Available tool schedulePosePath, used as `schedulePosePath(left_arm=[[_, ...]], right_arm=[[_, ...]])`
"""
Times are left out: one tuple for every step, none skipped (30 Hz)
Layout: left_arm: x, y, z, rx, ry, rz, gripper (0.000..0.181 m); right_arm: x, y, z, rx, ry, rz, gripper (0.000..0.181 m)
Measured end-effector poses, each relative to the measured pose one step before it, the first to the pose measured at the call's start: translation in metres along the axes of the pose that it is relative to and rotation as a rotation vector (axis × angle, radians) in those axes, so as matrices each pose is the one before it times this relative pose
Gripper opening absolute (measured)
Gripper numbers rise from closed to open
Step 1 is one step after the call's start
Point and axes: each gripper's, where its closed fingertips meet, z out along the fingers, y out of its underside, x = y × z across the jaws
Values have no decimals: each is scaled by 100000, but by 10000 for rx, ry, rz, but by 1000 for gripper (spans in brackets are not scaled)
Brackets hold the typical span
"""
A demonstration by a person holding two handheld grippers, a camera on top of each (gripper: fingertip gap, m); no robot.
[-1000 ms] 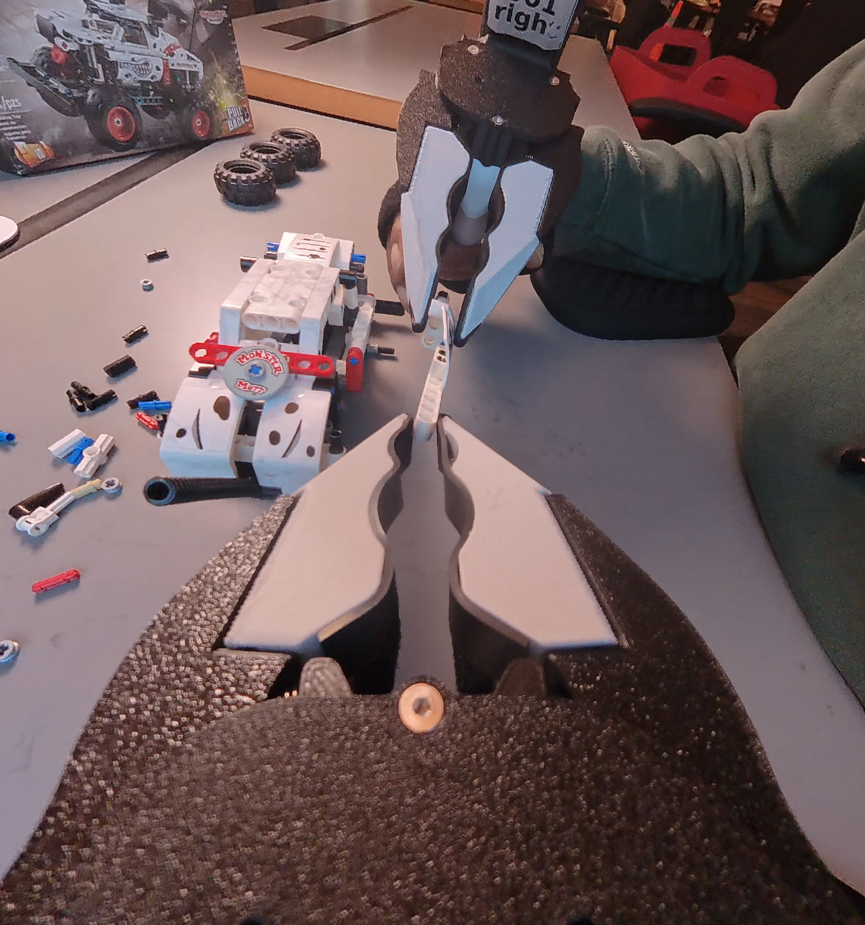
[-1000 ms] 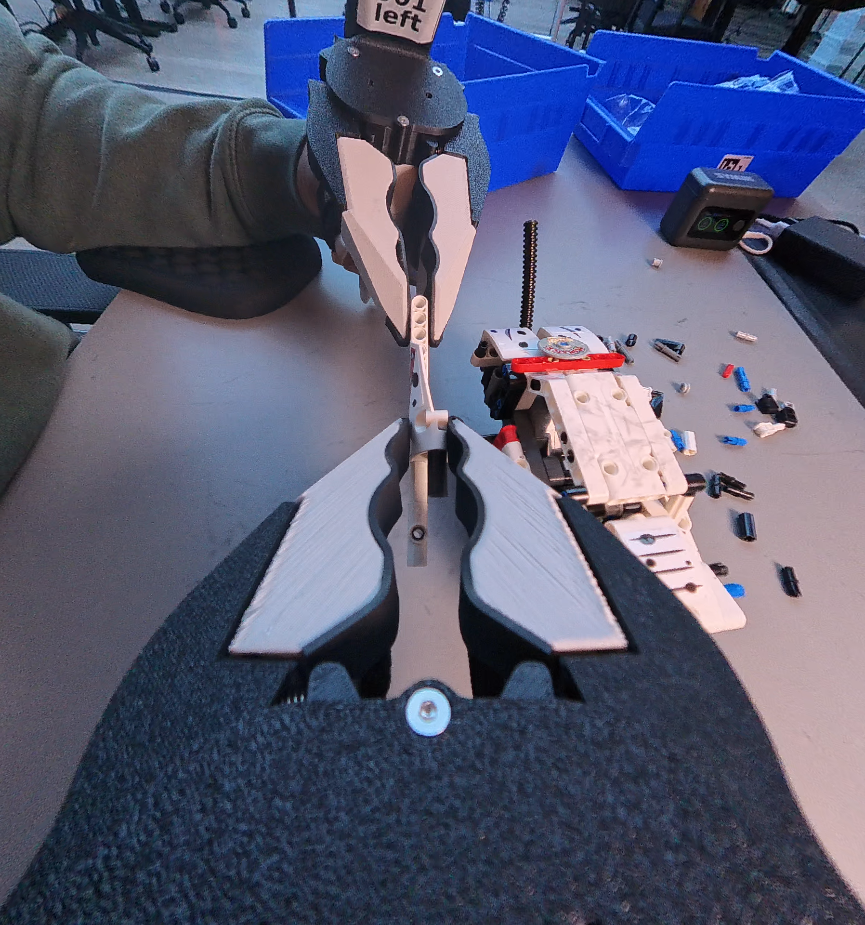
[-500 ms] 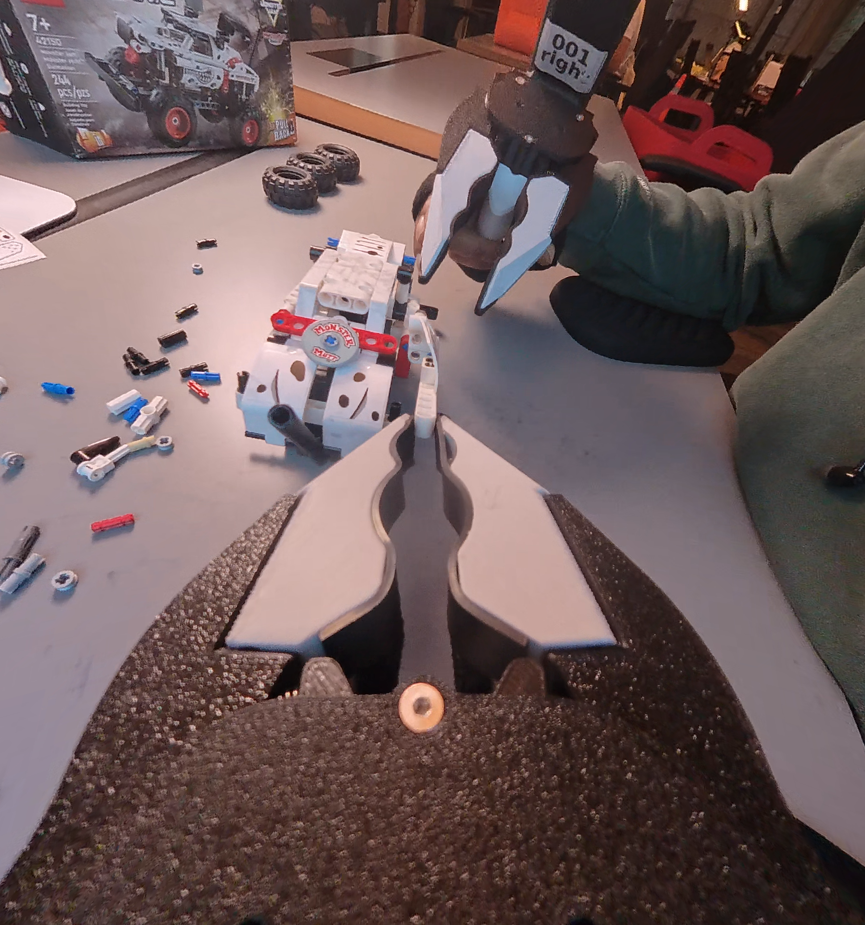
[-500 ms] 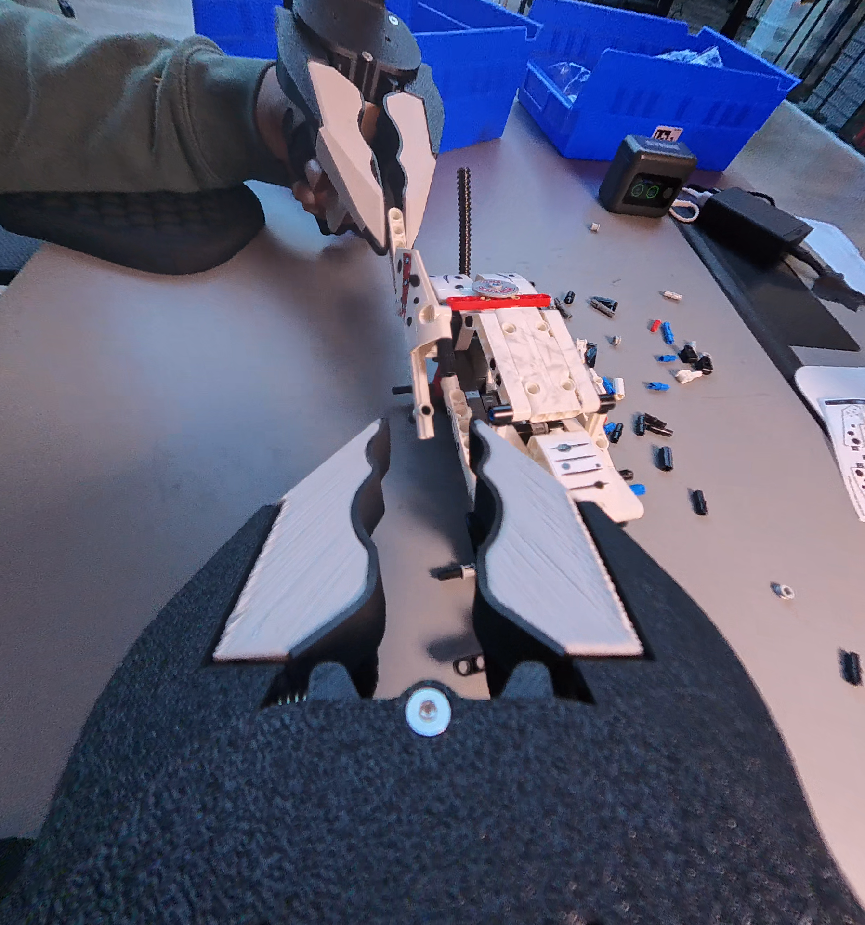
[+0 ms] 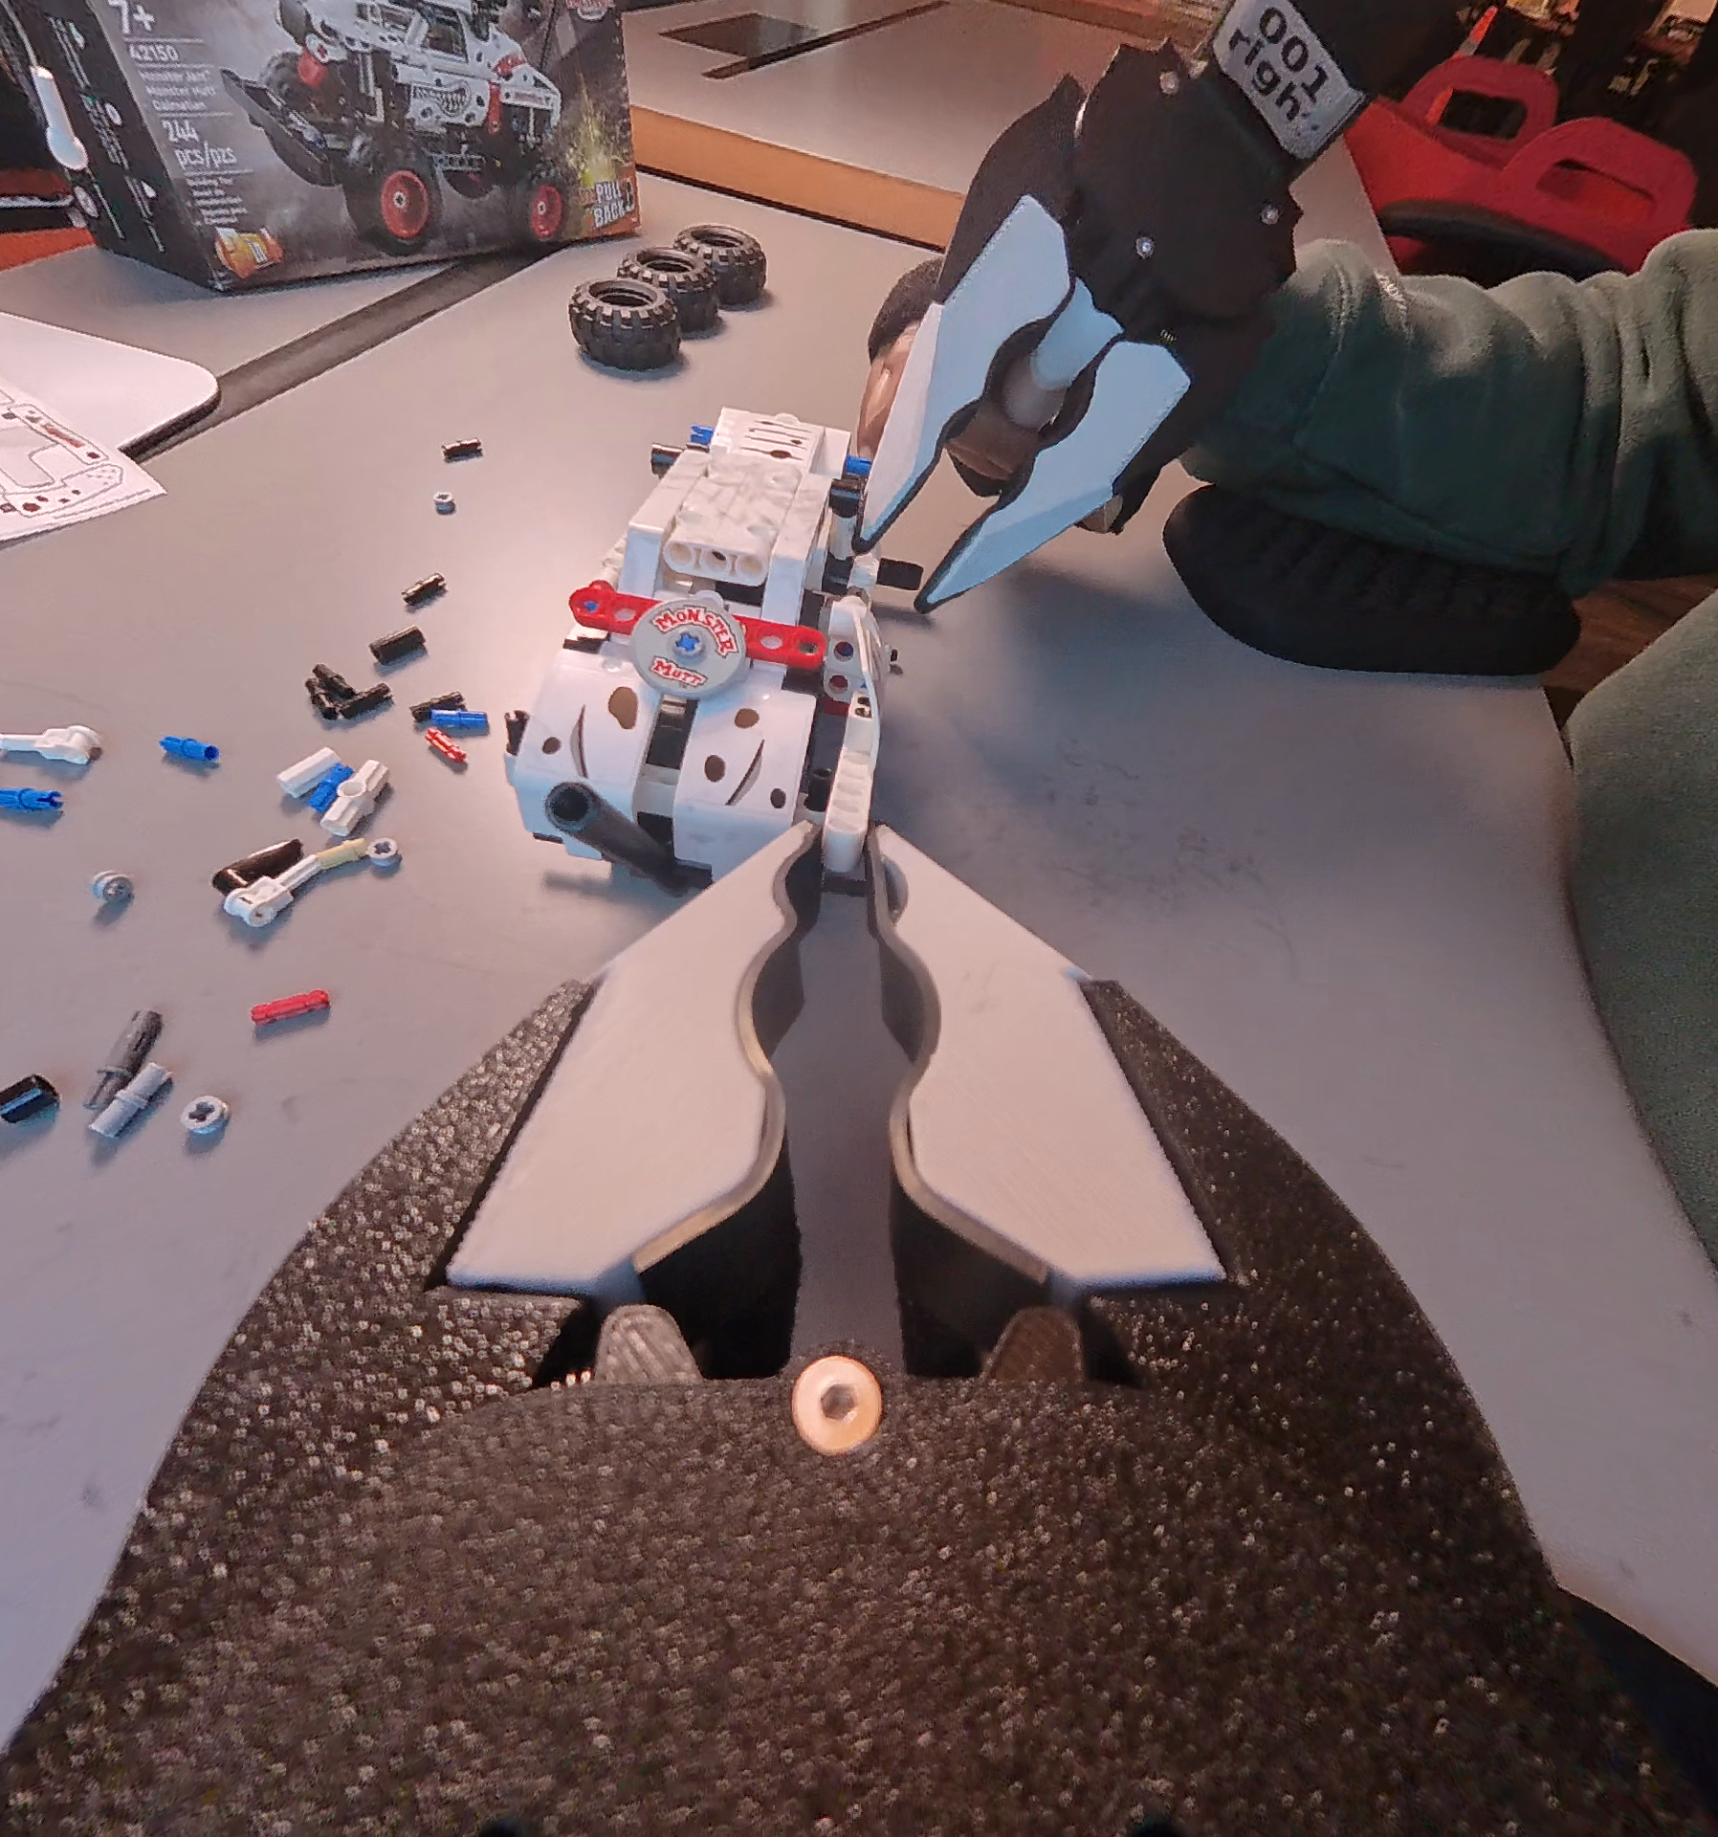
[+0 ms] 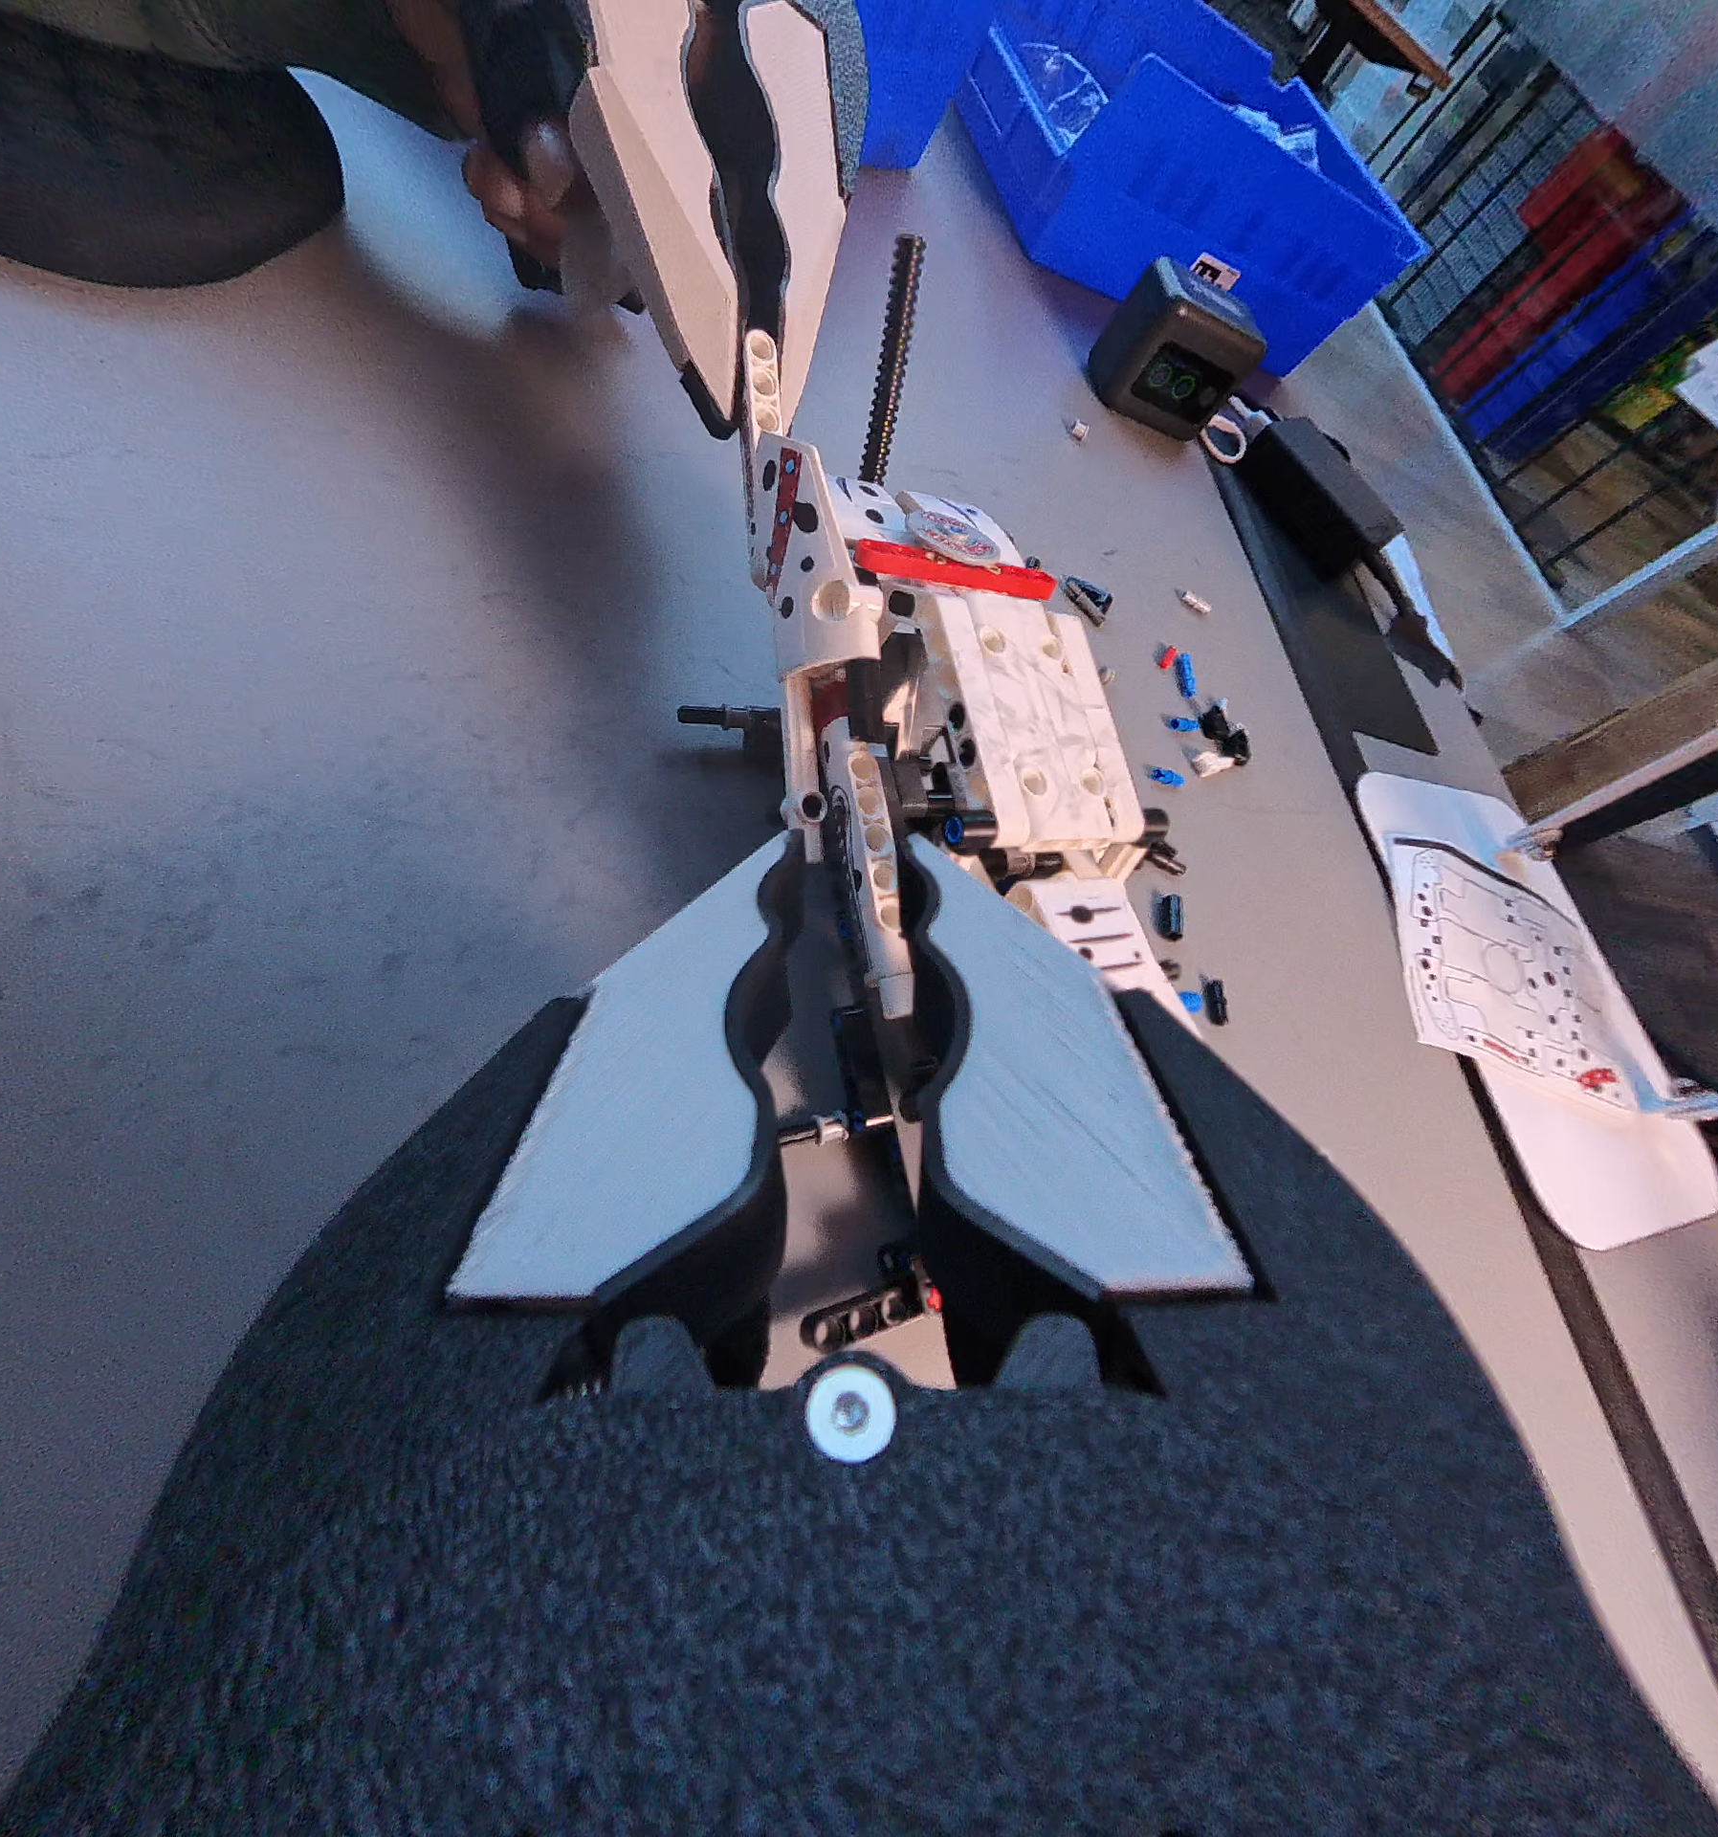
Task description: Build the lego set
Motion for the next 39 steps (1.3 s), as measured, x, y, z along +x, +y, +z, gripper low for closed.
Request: schedulePosePath(left_arm=[[-41,-20,4,-1,-40,5,8],[1,-3,-5,-13,-11,4,8],[-21,4,1,-20,-31,18,8],[5,-34,3,-2,-28,30,8],[16,-11,6,-16,-10,20,8],[-44,18,8,-25,-46,12,8],[-59,9,-3,-15,-50,11,8],[-9,9,12,-19,-22,9,8],[-92,-12,-32,-4,-73,26,8],[-81,-22,-24,-9,-66,9,8],[-20,-1,4,-11,-18,-21,8],[-57,-1,10,-1,-51,2,8],[-31,-10,26,-6,-41,16,8],[-21,1,1,-11,-19,-2,8],[-19,-13,-2,3,-16,-4,8],[-26,-15,-16,9,-11,-1,8],[-8,-20,-32,9,-2,-11,8],[-22,-34,-43,14,-4,-18,8],[-30,-41,-51,25,-15,-12,7],[-7,-43,-56,29,-2,-11,8],[-8,-41,-32,28,-1,-13,8],[-20,-20,-34,11,-14,1,8],[-11,-3,-15,9,-10,-1,8],[0,-25,-21,19,4,-13,8],[-17,-11,-6,20,-2,-10,8],[-2,-8,-12,12,-3,1,8],[-12,-12,-5,12,-5,4,8],[5,-34,-14,26,1,7,7],[20,-30,-16,23,9,1,7],[-5,-36,-15,19,-5,2,7],[-7,-17,-27,15,-6,-2,7],[-8,-26,-15,17,2,-12,8],[-11,-11,-4,9,1,-7,7],[3,-6,-4,8,-8,8,7],[16,-21,1,10,3,4,7],[17,-28,-14,12,4,2,7],[16,-39,-12,12,0,9,8],[21,-40,-22,16,5,7,8],[15,-44,-6,23,2,2,8]], right_arm=[[34,-123,93,-43,180,-289,17],[36,-81,113,-104,202,-361,17],[-8,-27,151,-154,197,-405,17],[34,-22,154,-175,231,-420,17],[7,-28,172,-188,203,-422,16],[10,-19,182,-194,203,-388,15],[-1,164,232,-277,178,-357,14],[-100,203,237,-258,110,-358,15],[24,37,145,-124,166,-257,14],[66,39,98,-100,112,-98,14],[63,24,49,-66,44,-5,14],[53,29,38,-54,35,-4,14],[43,34,37,-44,66,-70,14],[34,18,43,-48,83,-111,13],[32,18,44,-57,71,-59,13],[29,4,36,-43,57,-18,13],[60,-2,29,-20,67,-17,11],[195,17,-33,4,113,-22,8],[1,-1,-25,54,-43,95,7],[6,3,-18,81,-63,215,7],[11,14,-33,77,-45,173,6],[19,35,-30,52,-19,86,5],[0,37,-41,38,-28,80,3],[19,26,-14,51,-30,153,3],[0,2,-19,64,-43,163,3],[22,19,-19,46,-25,111,2],[29,49,-7,27,-9,80,2],[25,32,-13,23,-8,83,2],[7,5,0,36,-20,100,2],[-1,6,-9,29,-9,57,2],[3,1,-6,19,0,13,2],[-4,-1,-9,15,0,14,2],[-2,-3,4,14,-4,31,2],[-10,8,-2,12,-4,29,2],[3,-2,-4,15,-1,26,2],[-11,1,-2,18,3,21,2],[1,-10,4,20,5,23,2],[-9,-1,-2,19,6,24,2],[-7,10,0,16,9,17,2]])
